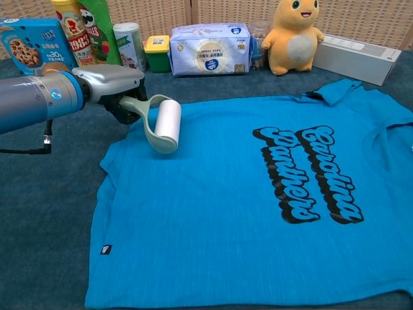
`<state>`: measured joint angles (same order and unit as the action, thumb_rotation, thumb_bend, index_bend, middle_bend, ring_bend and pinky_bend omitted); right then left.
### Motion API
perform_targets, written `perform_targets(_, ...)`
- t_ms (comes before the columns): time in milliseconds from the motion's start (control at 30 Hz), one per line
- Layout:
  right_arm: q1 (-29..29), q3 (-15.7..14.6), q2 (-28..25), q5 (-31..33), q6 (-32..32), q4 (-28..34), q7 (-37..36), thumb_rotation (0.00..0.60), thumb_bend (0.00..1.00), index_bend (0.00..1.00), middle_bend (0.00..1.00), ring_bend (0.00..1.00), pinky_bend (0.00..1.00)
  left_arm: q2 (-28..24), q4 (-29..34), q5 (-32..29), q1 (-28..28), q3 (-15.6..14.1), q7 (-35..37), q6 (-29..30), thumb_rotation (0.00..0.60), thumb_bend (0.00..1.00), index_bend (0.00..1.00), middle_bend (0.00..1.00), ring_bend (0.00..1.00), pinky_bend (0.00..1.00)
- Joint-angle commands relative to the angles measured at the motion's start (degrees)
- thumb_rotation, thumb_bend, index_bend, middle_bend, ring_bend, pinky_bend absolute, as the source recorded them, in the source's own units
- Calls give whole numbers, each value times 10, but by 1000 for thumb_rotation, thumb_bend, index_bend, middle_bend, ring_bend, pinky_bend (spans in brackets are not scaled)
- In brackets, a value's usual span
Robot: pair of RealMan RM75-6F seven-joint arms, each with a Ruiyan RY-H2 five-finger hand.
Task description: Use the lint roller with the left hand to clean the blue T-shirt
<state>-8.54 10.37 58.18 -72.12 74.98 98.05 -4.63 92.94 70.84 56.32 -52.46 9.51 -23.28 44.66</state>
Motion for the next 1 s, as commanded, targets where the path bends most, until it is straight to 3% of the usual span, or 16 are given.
perform_targets(33, -1, -1, -2, 0, -2, 0, -3, 600, 0, 62, 0, 0, 0, 11, -6, -19, -7, 1, -17, -2, 600, 787, 895, 932, 759, 896)
perform_targets(333, 0, 2, -8, 7, -1, -1, -15, 600, 0, 62, 0, 0, 0, 43, -26, -86, -28, 5, -73, -2, 600, 784, 895, 932, 759, 896)
perform_targets(600, 0, 2, -9, 9, -3, -4, -21, 600, 0, 62, 0, 0, 0, 59, -35, -109, -48, 10, -92, -9, 600, 783, 895, 932, 758, 896)
perform_targets(1000, 1, 2, -13, 10, 1, 1, -23, 600, 0, 61, 0, 0, 0, 97, -54, -187, -107, 23, -163, -18, 600, 780, 895, 932, 759, 896)
